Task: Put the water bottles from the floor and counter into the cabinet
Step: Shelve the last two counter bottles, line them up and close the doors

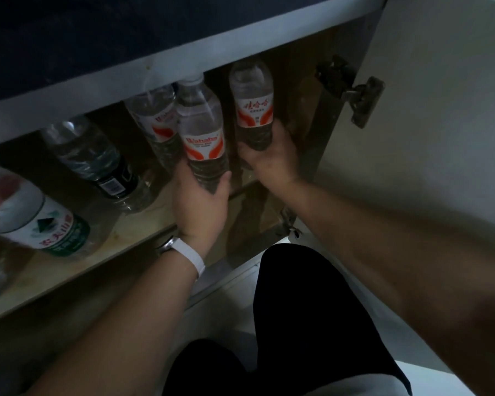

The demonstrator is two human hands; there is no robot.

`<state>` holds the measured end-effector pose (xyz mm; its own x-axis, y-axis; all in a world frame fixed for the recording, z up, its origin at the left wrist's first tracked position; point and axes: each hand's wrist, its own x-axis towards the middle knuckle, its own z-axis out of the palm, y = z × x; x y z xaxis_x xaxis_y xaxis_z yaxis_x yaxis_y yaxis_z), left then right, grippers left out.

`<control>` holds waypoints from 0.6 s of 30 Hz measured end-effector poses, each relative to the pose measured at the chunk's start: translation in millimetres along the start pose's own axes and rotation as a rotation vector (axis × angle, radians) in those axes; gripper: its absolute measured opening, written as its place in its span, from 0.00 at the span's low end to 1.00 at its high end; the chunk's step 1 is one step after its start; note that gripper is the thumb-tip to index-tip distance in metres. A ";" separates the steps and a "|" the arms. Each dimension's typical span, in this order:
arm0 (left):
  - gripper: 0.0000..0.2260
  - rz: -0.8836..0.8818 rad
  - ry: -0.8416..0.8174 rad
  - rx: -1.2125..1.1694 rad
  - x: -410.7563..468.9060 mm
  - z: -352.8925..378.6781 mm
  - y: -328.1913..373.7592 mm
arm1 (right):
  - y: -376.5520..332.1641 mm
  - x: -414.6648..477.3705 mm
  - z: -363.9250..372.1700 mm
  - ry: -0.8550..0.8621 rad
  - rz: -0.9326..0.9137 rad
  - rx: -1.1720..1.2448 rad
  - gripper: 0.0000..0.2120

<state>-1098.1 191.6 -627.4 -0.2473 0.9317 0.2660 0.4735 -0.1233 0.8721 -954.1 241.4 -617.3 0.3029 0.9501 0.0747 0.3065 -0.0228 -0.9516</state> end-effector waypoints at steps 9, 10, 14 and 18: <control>0.30 -0.038 0.011 -0.019 24.0 18.1 13.5 | -5.3 9.0 -18.0 -0.117 0.083 0.106 0.20; 0.29 -0.043 0.021 -0.023 26.4 21.0 15.8 | -6.4 11.2 -17.7 -0.101 0.080 0.114 0.20; 0.32 -0.059 0.074 -0.047 39.0 34.4 20.5 | -15.3 26.0 -17.5 -0.067 0.062 0.114 0.23; 0.33 -0.054 0.123 -0.015 51.3 46.6 26.2 | -22.5 42.3 -17.3 -0.034 0.066 0.078 0.32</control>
<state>-1059.0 252.1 -610.1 -0.3743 0.8882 0.2666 0.4447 -0.0803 0.8921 -932.5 276.8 -587.6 0.2894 0.9572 0.0022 0.2156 -0.0629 -0.9744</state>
